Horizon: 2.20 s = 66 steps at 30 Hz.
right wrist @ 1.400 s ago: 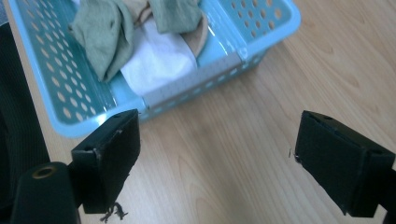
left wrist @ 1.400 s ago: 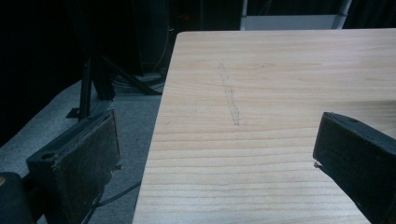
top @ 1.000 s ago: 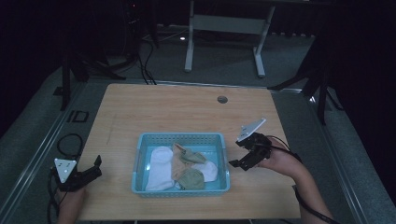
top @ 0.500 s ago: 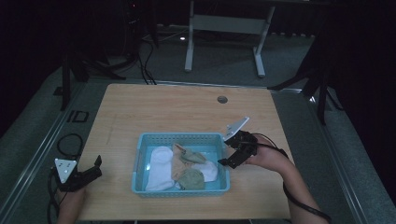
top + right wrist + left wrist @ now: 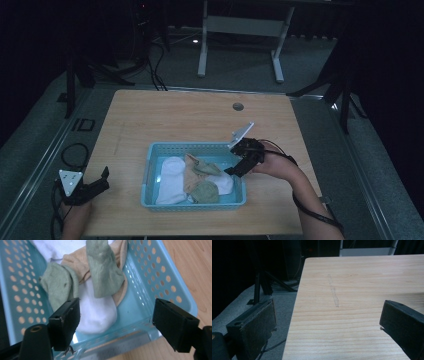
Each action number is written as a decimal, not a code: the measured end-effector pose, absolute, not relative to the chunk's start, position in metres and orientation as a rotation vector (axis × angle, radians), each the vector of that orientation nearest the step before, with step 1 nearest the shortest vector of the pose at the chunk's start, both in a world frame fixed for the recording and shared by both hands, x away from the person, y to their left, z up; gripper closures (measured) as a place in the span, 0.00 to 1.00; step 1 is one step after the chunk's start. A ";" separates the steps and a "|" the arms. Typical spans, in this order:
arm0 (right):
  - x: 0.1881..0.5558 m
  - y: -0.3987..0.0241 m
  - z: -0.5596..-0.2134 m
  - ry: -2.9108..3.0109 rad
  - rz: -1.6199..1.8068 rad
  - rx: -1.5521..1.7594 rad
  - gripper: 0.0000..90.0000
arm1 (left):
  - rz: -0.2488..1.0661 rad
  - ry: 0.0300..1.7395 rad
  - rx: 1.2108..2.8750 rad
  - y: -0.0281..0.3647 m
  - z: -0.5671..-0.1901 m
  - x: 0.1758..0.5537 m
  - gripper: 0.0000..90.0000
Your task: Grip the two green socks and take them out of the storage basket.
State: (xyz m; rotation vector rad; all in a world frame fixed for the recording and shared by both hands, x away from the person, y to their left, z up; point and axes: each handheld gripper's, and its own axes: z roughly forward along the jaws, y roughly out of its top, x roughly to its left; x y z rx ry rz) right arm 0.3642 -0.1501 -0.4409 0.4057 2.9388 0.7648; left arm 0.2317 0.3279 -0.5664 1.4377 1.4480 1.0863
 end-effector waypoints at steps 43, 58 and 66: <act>0.368 -0.082 -0.479 3.047 0.561 0.145 0.95 | 1.082 1.444 1.436 0.329 -0.566 0.231 0.00; 0.362 -0.095 -0.447 3.042 0.633 0.130 0.95 | 1.086 1.448 1.436 0.328 -0.566 0.231 0.00; 0.361 -0.108 -0.430 3.030 0.708 0.154 0.95 | 1.088 1.449 1.435 0.328 -0.566 0.232 0.00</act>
